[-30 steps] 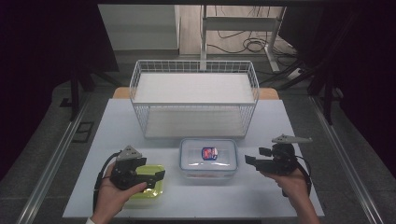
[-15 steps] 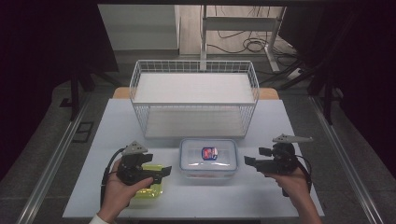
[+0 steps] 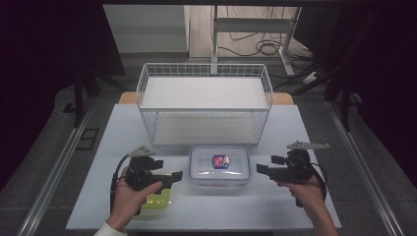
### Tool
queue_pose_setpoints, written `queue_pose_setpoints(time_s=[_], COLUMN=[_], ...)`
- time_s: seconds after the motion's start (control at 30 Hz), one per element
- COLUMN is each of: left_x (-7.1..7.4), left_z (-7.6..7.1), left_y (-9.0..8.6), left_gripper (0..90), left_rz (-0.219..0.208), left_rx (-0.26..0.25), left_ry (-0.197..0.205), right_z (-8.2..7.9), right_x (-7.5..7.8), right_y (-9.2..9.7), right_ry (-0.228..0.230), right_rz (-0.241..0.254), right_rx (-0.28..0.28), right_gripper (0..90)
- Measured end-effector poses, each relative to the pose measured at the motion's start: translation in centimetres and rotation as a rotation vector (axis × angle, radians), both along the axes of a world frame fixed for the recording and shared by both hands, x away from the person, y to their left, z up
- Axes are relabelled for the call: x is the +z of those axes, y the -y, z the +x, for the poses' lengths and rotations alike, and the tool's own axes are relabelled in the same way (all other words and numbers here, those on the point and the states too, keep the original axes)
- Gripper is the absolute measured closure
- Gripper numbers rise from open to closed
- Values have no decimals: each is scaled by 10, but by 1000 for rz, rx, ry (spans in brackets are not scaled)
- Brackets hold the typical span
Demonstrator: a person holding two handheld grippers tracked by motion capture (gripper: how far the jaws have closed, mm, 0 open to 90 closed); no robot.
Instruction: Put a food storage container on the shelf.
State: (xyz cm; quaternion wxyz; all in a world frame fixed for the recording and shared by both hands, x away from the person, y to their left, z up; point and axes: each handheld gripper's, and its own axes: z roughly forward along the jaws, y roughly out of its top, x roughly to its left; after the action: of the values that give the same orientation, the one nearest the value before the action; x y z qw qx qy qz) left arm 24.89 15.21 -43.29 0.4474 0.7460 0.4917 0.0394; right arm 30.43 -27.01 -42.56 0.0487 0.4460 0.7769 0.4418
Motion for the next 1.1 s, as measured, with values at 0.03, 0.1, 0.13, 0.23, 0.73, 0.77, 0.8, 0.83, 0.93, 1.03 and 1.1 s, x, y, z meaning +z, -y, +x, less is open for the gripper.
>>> queue_pose_setpoints(time_s=[0.03,0.1,0.13,0.23,0.73,0.77,0.8,0.83,0.93,1.03,1.1], left_x=[1,1,1,0,-12,-14,-17,-19,-23,-30,-37], left_z=[1,2,4,9,32,35,37,40,46,54,62], left_y=[1,2,4,8,36,37,36,36,36,35,34], left_gripper=[117,113,100,86,117,118,118,118,114,109,107], left_rz=[-7,-16,-39,-81,-189,-204,-212,-217,-221,-225,-251], left_rx=[-3,-3,-11,-29,-15,-11,-7,1,12,18,20], left_ry=[-2,-5,-14,-44,-156,-171,-183,-192,-218,-253,-299], right_z=[1,2,4,5,7,7,8,9,10,11,12], right_x=[-1,-1,-3,-4,-3,-3,-3,-4,-4,-4,-4], right_y=[-1,-2,-5,-8,-14,-15,-16,-17,-20,-21,-21], right_ry=[-1,-8,-15,-19,-24,-24,-27,-27,-27,-31,-30], right_rz=[10,16,24,22,23,22,21,20,13,12,11], right_rx=[0,5,13,25,42,44,46,47,55,58,57], right_gripper=[192,192,193,195,206,206,206,206,206,207,207])
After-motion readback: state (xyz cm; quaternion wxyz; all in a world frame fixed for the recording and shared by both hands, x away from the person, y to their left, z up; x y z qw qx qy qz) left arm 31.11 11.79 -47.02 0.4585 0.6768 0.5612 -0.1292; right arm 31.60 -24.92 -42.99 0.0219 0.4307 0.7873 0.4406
